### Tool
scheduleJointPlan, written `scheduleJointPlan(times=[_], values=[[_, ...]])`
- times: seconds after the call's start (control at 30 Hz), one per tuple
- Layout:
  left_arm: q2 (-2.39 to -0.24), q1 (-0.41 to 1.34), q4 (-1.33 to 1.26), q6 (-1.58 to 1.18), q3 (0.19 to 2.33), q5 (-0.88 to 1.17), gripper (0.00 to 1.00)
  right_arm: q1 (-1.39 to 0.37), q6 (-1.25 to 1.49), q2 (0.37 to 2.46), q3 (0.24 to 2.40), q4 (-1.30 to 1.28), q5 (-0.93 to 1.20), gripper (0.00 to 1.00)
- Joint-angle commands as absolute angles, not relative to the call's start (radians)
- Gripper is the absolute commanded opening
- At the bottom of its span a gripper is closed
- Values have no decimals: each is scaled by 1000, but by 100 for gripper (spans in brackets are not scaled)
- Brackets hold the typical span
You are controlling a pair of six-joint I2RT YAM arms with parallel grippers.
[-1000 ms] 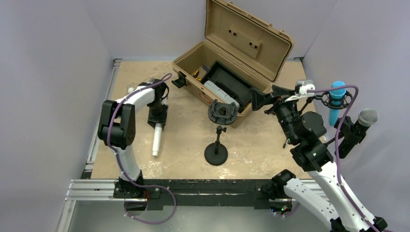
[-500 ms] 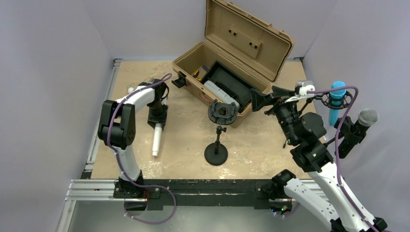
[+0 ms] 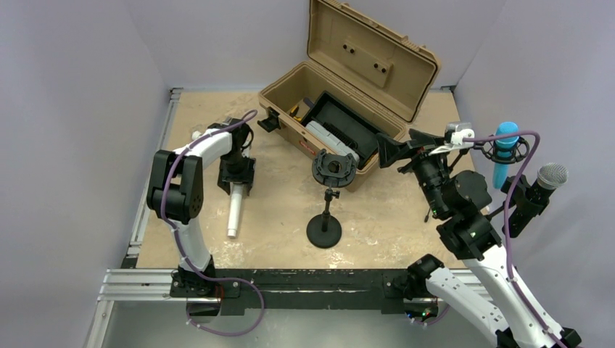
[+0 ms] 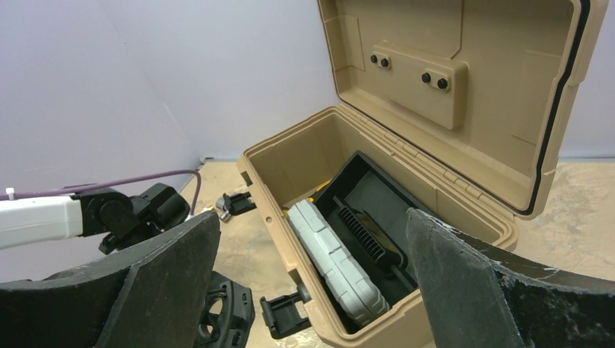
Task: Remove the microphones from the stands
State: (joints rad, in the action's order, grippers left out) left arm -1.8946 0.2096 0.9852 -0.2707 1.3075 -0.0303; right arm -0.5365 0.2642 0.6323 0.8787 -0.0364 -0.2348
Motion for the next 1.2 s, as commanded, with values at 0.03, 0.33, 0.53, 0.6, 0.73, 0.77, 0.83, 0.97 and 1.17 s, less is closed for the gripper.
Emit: scheduleJointPlan(times=[0.03, 0.33, 0.53, 0.6, 0.73, 0.77, 0.83, 0.97, 1.17], values=[[-1867, 204, 993, -282, 1346, -36, 62, -537, 250, 636, 879, -4, -221, 99], [-1584, 204, 936, -281, 1317, 6, 68, -536, 250, 654, 885, -5, -200, 99], [-1314, 204, 808, -264, 1244, 139, 70, -537, 259, 695, 907, -12, -162, 99], [-1224, 204, 748, -259, 1217, 220, 70, -537, 265, 702, 912, -10, -147, 99], [-1043, 204, 608, -284, 1149, 409, 72, -538, 275, 718, 928, -19, -147, 99], [-1003, 205, 570, -303, 1133, 472, 73, -538, 277, 722, 936, -22, -143, 99], [-949, 215, 493, -349, 1112, 605, 75, -538, 279, 731, 952, -31, -131, 99], [-921, 337, 392, -416, 1102, 756, 79, -538, 283, 741, 986, -65, -71, 99], [-920, 524, 256, -480, 1046, 783, 84, -537, 317, 736, 1012, -161, 70, 99]])
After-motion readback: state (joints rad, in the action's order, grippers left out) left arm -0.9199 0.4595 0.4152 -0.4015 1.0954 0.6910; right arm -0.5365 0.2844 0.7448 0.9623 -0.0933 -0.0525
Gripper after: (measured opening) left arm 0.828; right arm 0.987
